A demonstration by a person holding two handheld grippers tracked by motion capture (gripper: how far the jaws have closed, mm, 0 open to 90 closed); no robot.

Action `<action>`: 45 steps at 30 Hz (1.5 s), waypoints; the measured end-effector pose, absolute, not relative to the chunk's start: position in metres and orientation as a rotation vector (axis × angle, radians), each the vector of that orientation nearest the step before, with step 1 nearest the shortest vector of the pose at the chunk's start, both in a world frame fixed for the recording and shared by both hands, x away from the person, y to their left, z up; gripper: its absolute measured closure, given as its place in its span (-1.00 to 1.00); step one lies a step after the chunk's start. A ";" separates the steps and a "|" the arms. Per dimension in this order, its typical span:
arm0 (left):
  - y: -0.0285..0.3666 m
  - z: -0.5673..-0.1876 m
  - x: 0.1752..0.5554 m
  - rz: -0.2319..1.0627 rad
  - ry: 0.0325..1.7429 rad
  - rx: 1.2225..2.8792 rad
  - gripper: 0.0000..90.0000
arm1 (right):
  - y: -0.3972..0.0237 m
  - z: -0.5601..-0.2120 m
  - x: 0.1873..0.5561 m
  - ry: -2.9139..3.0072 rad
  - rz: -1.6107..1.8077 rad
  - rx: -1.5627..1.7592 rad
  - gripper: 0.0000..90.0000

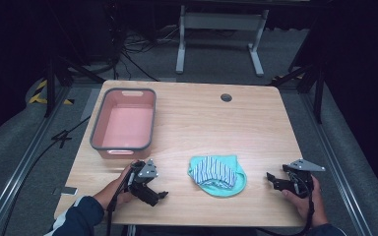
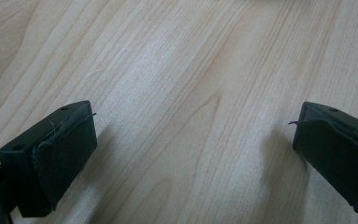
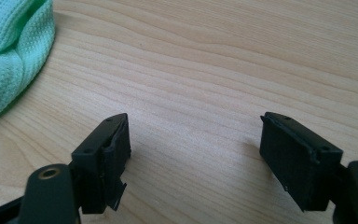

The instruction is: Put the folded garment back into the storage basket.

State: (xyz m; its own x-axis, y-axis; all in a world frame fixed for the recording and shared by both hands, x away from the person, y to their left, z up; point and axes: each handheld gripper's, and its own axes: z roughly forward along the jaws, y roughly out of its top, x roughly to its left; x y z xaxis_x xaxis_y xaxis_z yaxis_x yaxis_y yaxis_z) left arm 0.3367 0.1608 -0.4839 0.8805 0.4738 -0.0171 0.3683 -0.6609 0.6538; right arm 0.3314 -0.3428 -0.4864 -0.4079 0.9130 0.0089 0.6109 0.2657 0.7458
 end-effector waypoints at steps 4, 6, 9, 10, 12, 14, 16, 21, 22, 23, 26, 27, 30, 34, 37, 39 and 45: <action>0.161 -0.484 0.337 0.207 0.602 2.362 -1.00 | -0.342 -0.486 0.331 2.116 0.954 1.382 -0.45; 0.161 -0.484 0.337 0.207 0.601 2.362 -1.00 | -0.342 -0.486 0.331 2.113 0.953 1.380 -0.45; 0.161 -0.484 0.336 0.204 0.602 2.358 -1.00 | -0.342 -0.486 0.331 2.110 0.952 1.384 -0.45; 0.161 -0.484 0.336 0.205 0.603 2.359 -1.00 | -0.342 -0.486 0.331 2.109 0.950 1.387 -0.45; 0.161 -0.484 0.336 0.204 0.603 2.359 -1.00 | -0.342 -0.486 0.331 2.109 0.948 1.388 -0.45; 0.160 -0.484 0.336 0.206 0.618 2.359 -1.00 | -0.341 -0.486 0.331 2.106 0.946 1.390 -0.45; 0.158 -0.482 0.335 0.207 0.646 2.377 -1.00 | -0.341 -0.486 0.330 2.108 0.941 1.395 -0.45; 0.155 -0.479 0.335 0.213 0.651 2.395 -0.94 | -0.338 -0.484 0.329 2.096 0.900 1.369 -0.48; 0.154 -0.479 0.335 0.211 0.648 2.398 -0.93 | -0.337 -0.484 0.328 2.099 0.904 1.345 -0.45; 0.153 -0.478 0.335 0.207 0.642 2.400 -0.85 | -0.334 -0.481 0.326 2.108 0.967 1.333 -0.43; 0.152 -0.477 0.335 0.199 0.635 2.409 -0.79 | -0.330 -0.477 0.324 2.114 0.990 1.306 -0.36; 0.151 -0.476 0.336 0.199 0.629 2.403 -0.79 | -0.328 -0.475 0.324 2.118 1.007 1.299 -0.33; 0.150 -0.472 0.337 0.239 0.643 2.393 -0.52 | -0.319 -0.471 0.323 2.172 1.033 1.258 -0.19; 0.146 -0.464 0.345 0.225 0.693 2.329 -0.43 | -0.305 -0.469 0.319 2.249 1.029 1.184 -0.08; 0.131 -0.463 0.349 0.234 0.667 2.336 -0.36 | -0.294 -0.463 0.320 2.238 1.076 1.194 -0.03; 0.122 -0.461 0.350 0.232 0.652 2.332 -0.32 | -0.287 -0.460 0.322 2.235 1.083 1.185 -0.01; 0.103 -0.454 0.357 0.292 0.654 2.287 -0.11 | -0.268 -0.459 0.328 2.277 1.085 1.130 0.04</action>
